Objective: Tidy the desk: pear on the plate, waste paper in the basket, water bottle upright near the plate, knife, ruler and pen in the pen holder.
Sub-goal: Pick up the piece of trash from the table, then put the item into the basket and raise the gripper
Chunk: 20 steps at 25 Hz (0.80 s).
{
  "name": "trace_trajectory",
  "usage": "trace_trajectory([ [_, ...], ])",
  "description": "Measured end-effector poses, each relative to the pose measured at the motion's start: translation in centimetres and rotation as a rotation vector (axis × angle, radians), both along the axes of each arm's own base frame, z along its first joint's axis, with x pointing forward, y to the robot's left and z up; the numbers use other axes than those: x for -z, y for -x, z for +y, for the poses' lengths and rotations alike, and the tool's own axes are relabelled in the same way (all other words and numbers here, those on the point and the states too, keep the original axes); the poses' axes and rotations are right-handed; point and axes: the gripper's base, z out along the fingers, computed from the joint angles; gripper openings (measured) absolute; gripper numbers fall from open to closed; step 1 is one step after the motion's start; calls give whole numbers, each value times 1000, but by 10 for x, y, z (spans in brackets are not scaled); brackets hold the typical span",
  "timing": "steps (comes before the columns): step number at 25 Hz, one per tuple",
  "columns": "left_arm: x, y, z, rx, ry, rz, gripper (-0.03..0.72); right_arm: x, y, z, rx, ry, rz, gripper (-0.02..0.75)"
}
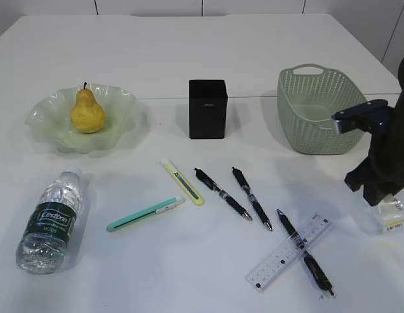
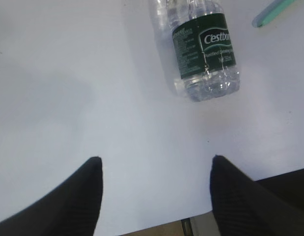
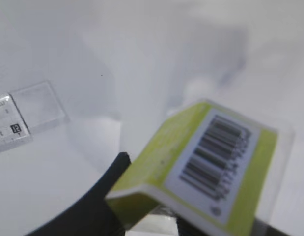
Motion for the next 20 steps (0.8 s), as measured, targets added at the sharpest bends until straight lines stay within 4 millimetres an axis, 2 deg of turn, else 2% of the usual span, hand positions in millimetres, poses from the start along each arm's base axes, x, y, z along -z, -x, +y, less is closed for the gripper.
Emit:
trace_trajectory([
  [11, 0, -1, 0, 0, 1, -10, 477, -74, -34, 2, 25, -7, -141, 210],
  [20, 0, -1, 0, 0, 2, -16, 475, -139, -67, 6, 118, -94, -451, 209],
])
